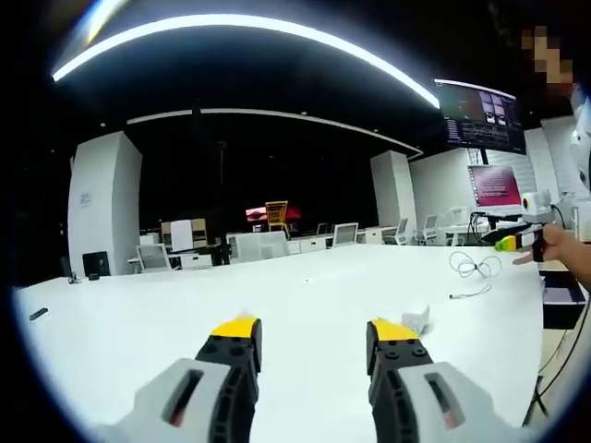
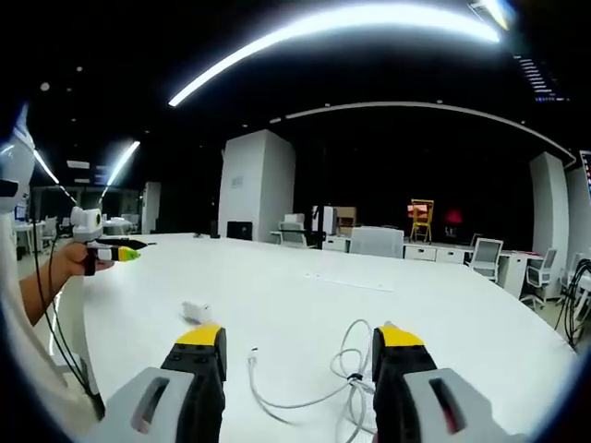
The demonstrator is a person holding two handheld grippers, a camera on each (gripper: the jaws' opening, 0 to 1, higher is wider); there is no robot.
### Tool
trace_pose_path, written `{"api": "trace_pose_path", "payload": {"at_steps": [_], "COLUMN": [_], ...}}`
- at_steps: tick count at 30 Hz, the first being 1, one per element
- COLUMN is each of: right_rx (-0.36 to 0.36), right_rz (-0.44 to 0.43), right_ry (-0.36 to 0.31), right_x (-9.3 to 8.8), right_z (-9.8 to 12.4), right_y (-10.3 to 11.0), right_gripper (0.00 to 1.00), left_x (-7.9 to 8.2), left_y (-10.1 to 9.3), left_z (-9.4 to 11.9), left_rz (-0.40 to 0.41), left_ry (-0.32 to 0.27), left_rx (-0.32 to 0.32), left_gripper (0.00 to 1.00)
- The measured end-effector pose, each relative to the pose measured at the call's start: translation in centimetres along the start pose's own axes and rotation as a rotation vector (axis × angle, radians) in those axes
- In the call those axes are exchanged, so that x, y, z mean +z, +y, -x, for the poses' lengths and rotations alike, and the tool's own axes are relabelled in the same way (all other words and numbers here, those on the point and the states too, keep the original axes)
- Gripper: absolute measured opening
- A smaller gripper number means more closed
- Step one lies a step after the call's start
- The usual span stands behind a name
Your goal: Plug the desk Type‑C cable into the charger adapter.
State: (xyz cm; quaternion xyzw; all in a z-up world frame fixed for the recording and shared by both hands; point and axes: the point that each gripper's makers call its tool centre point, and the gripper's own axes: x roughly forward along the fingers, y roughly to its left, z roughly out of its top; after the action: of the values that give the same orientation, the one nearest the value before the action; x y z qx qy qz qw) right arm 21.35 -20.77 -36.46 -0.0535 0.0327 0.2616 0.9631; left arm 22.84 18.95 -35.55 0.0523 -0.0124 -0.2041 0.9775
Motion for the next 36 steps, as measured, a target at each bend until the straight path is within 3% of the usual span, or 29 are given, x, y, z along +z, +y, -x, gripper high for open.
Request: {"api": "trace_pose_path", "payload": {"at_steps": [1, 2, 4, 10, 15, 19, 23, 32, 36], "right_rx": [0.005, 0.009, 0.024, 0.088, 0.101, 0.123, 0.123, 0.161, 0.17], "right_rz": [0.0, 0.002, 0.001, -0.045, -0.003, 0.019, 0.049, 0.079, 0.086], "right_ry": [0.004, 0.007, 0.014, 0.011, 0.036, 0.044, 0.06, 0.08, 0.085], "right_x": [0.1, 0.2, -0.1, 0.2, 0.2, 0.1, -0.2, -0.5, -0.6], "right_z": [0.5, 0.7, 0.3, 1.1, 1.6, 1.7, 1.6, 1.6, 1.8], "right_y": [2.1, 2.8, -0.6, -1.3, -2.4, -2.4, -2.4, -1.5, -1.0], "right_gripper": [0.65, 0.65, 0.65, 0.65, 0.65, 0.65, 0.66, 0.68, 0.68], "left_x": [0.2, 0.3, 0.4, 0.6, 0.8, 1.0, 1.3, 1.8, 1.2], "left_y": [-0.2, -0.3, -0.3, -0.9, -1.6, -2.5, -4.5, -5.9, -6.6], "left_z": [0.0, 0.0, 0.0, 0.0, -0.2, -0.6, -1.1, -2.5, -3.2], "left_rz": [-0.005, -0.008, -0.015, -0.018, -0.037, -0.055, -0.056, -0.127, -0.111], "left_ry": [-0.003, -0.002, 0.001, 0.014, 0.037, 0.06, 0.078, 0.127, 0.171], "left_rx": [-0.003, -0.004, -0.007, -0.055, -0.094, -0.146, -0.246, -0.306, -0.353], "left_gripper": [0.46, 0.46, 0.46, 0.47, 0.48, 0.51, 0.53, 0.54, 0.54]}}
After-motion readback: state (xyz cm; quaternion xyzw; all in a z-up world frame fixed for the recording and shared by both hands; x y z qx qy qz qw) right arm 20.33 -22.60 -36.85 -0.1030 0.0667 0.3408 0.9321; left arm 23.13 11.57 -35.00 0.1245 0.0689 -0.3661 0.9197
